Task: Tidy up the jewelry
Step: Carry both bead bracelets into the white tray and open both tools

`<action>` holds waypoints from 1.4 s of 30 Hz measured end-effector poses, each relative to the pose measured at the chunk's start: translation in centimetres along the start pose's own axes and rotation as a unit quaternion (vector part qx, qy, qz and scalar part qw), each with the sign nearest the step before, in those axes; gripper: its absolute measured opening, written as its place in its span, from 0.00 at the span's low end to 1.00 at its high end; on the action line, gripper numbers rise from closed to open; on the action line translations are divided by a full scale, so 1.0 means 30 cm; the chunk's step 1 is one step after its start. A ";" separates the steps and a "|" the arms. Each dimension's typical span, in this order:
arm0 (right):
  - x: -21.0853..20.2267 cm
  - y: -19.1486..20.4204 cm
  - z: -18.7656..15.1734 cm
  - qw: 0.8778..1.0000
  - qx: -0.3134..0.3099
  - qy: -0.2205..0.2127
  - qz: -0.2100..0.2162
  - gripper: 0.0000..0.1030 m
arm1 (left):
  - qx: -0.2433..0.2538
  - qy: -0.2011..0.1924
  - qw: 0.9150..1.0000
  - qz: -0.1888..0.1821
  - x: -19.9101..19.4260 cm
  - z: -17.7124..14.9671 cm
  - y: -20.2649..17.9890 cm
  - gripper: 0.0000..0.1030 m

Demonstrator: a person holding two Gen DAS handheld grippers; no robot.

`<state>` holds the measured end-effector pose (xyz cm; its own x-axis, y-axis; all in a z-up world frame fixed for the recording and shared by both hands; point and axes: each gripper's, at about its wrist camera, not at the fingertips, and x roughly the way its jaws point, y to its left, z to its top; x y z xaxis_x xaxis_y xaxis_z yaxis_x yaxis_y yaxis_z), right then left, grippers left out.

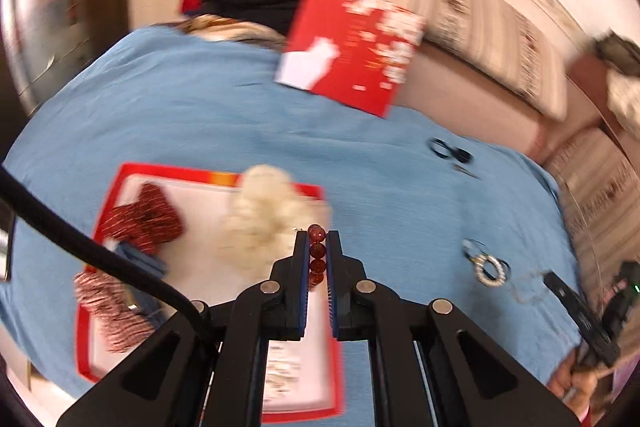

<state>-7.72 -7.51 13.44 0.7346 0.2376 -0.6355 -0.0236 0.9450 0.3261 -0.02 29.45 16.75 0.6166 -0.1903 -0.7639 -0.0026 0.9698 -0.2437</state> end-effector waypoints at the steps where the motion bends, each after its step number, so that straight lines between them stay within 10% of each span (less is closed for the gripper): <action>1: 0.007 0.030 0.000 1.000 -0.004 0.004 0.008 0.06 | -0.017 -0.001 1.000 0.003 0.005 -0.003 0.051 0.07; 9: 0.143 0.393 0.018 0.994 -0.076 0.048 0.068 0.06 | -0.086 0.013 0.996 -0.001 0.115 -0.026 0.247 0.07; 23: 0.461 0.940 -0.059 0.969 -0.132 0.136 0.156 0.06 | -0.143 0.057 0.984 0.094 0.202 -0.080 0.497 0.07; 36: 0.730 0.975 -0.131 0.964 -0.077 0.212 0.144 0.07 | -0.161 0.028 0.984 0.074 0.160 -0.068 0.489 0.08; 42: 0.716 0.946 -0.126 0.965 -0.084 0.212 0.132 0.08 | -0.141 0.012 0.987 0.075 0.144 -0.066 0.443 0.26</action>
<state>4.83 25.26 6.41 0.3463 0.5111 -0.7867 -0.3068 0.8542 0.4199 1.06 41.22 9.04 0.5745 -0.0538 -0.8167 -0.3131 0.9075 -0.2801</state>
